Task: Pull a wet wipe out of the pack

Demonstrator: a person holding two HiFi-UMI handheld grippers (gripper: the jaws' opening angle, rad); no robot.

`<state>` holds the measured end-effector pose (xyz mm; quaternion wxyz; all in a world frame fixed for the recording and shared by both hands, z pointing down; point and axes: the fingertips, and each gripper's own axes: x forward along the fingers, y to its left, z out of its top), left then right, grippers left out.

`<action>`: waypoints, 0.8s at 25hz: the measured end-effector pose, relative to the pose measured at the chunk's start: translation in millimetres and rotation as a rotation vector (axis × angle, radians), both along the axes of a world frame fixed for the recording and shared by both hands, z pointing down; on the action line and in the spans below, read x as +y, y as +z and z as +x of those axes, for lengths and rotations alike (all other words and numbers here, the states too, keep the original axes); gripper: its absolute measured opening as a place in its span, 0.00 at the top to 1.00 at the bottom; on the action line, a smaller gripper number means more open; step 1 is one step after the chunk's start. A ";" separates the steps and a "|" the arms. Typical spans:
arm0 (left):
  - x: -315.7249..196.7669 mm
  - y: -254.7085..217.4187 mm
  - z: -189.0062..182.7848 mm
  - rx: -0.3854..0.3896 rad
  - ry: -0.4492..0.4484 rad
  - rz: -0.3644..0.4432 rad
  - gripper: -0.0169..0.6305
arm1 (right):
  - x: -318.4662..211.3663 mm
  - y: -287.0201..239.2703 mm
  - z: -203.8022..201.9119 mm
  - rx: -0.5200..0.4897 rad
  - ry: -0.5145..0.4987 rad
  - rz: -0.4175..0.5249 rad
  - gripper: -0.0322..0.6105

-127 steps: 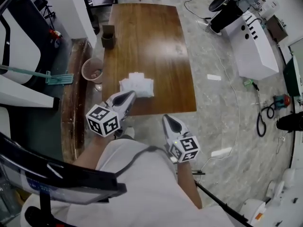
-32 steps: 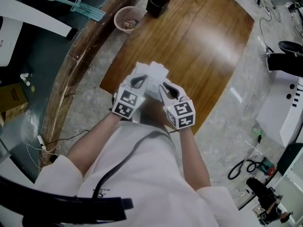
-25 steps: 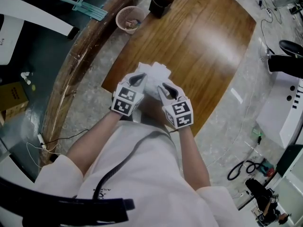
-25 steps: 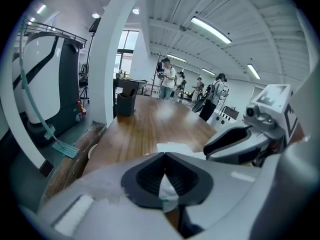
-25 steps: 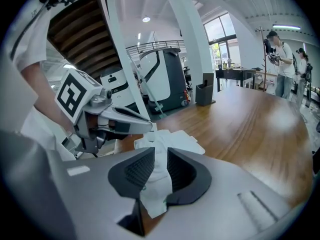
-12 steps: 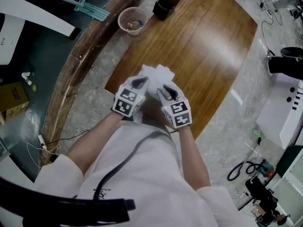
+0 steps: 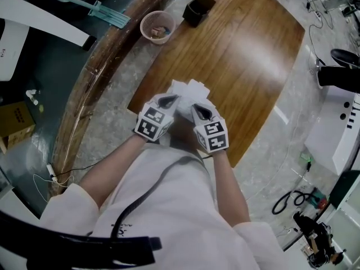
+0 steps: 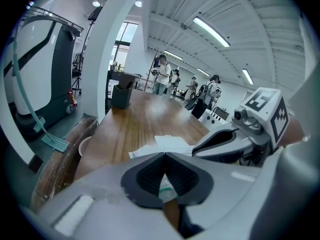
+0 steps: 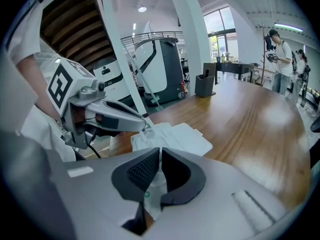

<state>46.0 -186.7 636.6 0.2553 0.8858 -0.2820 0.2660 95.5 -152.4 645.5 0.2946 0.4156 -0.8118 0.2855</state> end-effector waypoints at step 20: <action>9.1 -12.5 7.9 0.028 0.081 -0.014 0.96 | 0.9 -48.3 1.7 -0.047 0.133 0.128 0.93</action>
